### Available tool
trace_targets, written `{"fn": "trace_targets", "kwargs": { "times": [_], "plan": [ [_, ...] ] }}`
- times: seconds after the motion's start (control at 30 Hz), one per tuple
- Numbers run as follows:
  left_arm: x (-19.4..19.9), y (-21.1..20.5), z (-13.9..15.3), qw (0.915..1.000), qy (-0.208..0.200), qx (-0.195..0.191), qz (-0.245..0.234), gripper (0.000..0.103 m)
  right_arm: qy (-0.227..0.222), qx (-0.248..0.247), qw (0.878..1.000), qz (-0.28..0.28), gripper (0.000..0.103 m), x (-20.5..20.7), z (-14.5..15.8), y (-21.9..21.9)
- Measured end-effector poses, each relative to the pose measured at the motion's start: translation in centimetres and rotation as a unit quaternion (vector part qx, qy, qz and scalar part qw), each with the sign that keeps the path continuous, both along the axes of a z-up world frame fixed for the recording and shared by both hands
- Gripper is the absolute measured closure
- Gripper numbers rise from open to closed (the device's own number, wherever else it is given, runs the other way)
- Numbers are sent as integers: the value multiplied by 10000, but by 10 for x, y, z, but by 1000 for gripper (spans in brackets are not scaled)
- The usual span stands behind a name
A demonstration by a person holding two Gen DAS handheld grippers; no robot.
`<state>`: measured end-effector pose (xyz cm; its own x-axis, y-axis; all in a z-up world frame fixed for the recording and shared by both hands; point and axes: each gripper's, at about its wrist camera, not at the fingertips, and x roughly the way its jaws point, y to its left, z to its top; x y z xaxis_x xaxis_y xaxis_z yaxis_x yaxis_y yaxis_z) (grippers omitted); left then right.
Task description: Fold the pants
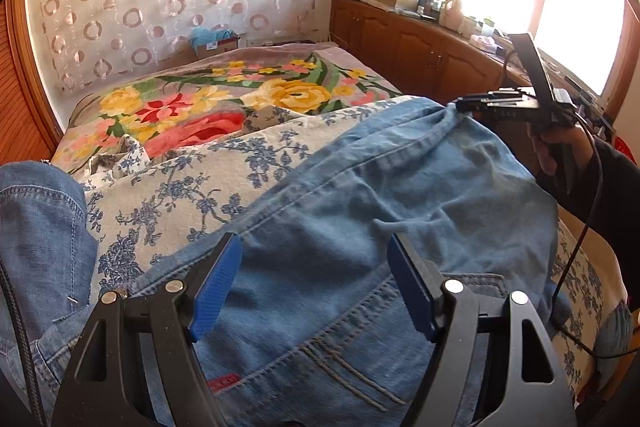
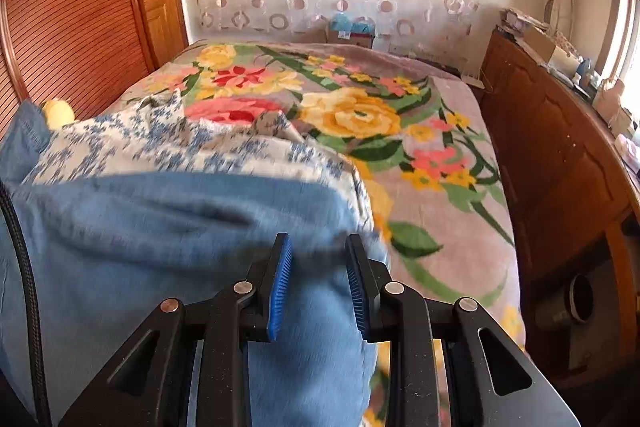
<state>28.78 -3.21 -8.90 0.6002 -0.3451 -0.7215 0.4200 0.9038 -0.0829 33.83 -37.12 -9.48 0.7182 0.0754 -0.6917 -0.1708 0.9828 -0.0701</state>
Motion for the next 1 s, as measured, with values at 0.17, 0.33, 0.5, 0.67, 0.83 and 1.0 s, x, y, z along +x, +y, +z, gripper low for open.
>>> {"fn": "trace_targets", "kwargs": {
  "times": [0.17, 0.33, 0.5, 0.67, 0.83, 1.0],
  "plan": [
    [13, 13, -5, 9997, 84, -5, 245, 27, -49, 96, 9996, -265, 75, 23, -11, -5],
    [20, 17, -7, 9996, 122, -85, 244, 27, -73, 398, 9989, -245, 75, 13, -13, -15],
    [27, 8, -7, 9999, 130, -8, 87, 27, -58, 489, 9985, -236, 68, -1, -11, -24],
    [36, 3, -9, 9998, 184, 65, -39, 27, -38, 657, 9975, -265, 63, -14, -6, -34],
    [44, 3, -17, 9995, 300, 127, -2, 34, -79, 769, 9966, -275, 61, -28, 0, -41],
    [50, 6, -24, 9991, 420, 67, 78, 43, 4, 853, 9961, -221, 59, -34, -2, -39]
  ]
}}
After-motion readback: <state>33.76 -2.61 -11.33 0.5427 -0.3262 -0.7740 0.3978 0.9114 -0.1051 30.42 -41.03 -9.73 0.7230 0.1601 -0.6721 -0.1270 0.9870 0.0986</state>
